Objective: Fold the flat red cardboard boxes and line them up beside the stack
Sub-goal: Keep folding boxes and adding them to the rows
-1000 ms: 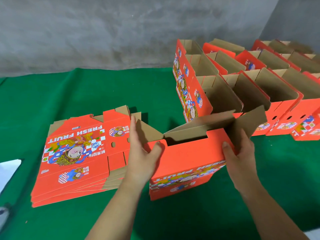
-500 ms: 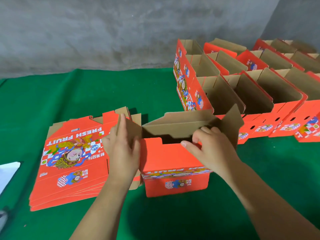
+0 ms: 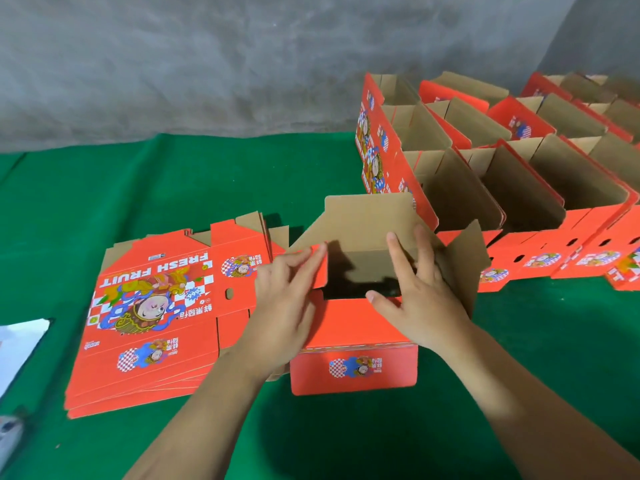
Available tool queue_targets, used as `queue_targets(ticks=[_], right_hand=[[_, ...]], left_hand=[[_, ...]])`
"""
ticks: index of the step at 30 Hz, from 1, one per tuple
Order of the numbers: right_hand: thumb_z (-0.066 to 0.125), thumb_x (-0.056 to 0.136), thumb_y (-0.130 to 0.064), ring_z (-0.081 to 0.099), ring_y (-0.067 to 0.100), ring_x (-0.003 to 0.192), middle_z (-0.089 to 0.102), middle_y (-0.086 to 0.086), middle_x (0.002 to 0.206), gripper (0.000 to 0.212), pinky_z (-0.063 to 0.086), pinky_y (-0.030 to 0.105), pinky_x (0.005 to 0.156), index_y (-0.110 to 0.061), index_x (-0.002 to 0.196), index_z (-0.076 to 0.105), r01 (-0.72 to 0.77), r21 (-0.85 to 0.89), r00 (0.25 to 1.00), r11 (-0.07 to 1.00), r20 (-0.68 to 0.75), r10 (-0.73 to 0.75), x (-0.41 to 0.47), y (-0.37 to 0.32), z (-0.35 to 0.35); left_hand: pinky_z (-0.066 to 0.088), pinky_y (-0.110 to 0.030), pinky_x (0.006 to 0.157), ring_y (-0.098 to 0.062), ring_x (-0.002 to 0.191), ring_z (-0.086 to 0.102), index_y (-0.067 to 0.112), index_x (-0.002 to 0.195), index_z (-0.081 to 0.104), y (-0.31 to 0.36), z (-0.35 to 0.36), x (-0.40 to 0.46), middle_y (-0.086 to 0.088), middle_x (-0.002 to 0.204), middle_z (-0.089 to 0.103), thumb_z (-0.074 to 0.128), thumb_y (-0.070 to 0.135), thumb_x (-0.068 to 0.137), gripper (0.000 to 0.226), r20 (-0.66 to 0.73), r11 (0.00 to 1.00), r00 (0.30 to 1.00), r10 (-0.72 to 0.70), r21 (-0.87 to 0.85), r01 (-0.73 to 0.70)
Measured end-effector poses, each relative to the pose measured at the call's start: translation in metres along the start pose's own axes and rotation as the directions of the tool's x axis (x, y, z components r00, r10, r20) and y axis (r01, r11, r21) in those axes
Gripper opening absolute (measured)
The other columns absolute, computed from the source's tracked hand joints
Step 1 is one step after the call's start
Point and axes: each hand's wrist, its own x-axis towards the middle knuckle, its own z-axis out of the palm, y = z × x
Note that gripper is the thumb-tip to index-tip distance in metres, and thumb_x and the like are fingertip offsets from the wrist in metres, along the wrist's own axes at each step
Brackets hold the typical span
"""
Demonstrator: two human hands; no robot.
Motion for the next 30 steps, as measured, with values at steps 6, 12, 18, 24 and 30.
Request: queue_targets(ticks=[6, 12, 18, 24, 30], right_hand=[[0.059, 0.092, -0.060, 0.041, 0.038, 0.134, 0.002, 0.006, 0.173, 0.082, 0.038, 0.046, 0.108, -0.030, 0.162, 0.026, 0.002, -0.226, 0.999, 0.974, -0.035, -0.010, 0.016, 0.008, -0.005], [0.068, 0.085, -0.029, 0.030, 0.028, 0.141, 0.038, 0.012, 0.150, 0.070, 0.024, 0.044, 0.115, -0.019, 0.150, 0.043, -0.002, -0.017, 0.799, 1.000, -0.601, -0.008, -0.024, 0.031, 0.006], [0.052, 0.082, 0.002, 0.052, 0.041, 0.118, 0.057, 0.015, 0.131, 0.057, 0.043, 0.055, 0.103, -0.003, 0.138, 0.060, 0.119, 0.079, 0.895, 0.990, -0.441, -0.072, -0.036, 0.049, 0.018], [0.048, 0.095, -0.038, 0.037, 0.017, 0.106, 0.061, -0.003, 0.108, 0.032, 0.033, 0.035, 0.100, -0.023, 0.096, 0.076, 0.041, 0.097, 0.939, 0.994, -0.345, -0.006, -0.022, 0.046, 0.002], [0.055, 0.081, -0.073, 0.046, 0.019, 0.097, 0.044, -0.002, 0.108, 0.050, 0.043, 0.045, 0.089, -0.030, 0.104, 0.048, -0.383, 0.663, 0.820, 0.644, -0.076, 0.567, 0.016, 0.033, -0.015]], left_hand=[[0.033, -0.041, 0.084, -0.027, 0.099, 0.056, 0.034, 0.153, 0.045, 0.008, 0.008, 0.015, 0.010, 0.105, 0.062, 0.045, 0.029, 0.106, 0.047, 0.259, 0.984, 0.964, -0.067, 0.178, 0.021], [0.040, -0.045, 0.097, -0.034, 0.115, 0.050, 0.038, 0.146, 0.056, 0.005, 0.026, 0.034, -0.007, 0.140, 0.047, 0.059, 0.031, 0.101, 0.046, 0.027, 0.932, 0.967, -0.253, 0.276, 0.236], [0.027, -0.044, 0.113, -0.034, 0.130, 0.032, 0.028, 0.141, 0.057, -0.007, 0.031, 0.038, -0.012, 0.165, 0.023, 0.063, 0.035, 0.096, 0.046, 0.053, 0.951, 0.954, -0.295, 0.115, 0.287], [0.032, -0.038, 0.102, -0.023, 0.120, 0.056, 0.031, 0.109, 0.068, -0.010, 0.031, 0.054, 0.010, 0.124, 0.062, 0.057, 0.047, 0.096, 0.023, -0.040, 0.946, 0.951, -0.305, -0.125, 0.298], [0.036, -0.052, 0.107, -0.027, 0.116, 0.049, 0.050, 0.124, 0.044, -0.009, 0.032, 0.050, 0.011, 0.116, 0.062, 0.063, 0.069, 0.084, 0.048, -0.051, 0.840, 0.881, -0.471, -0.332, 0.430]])
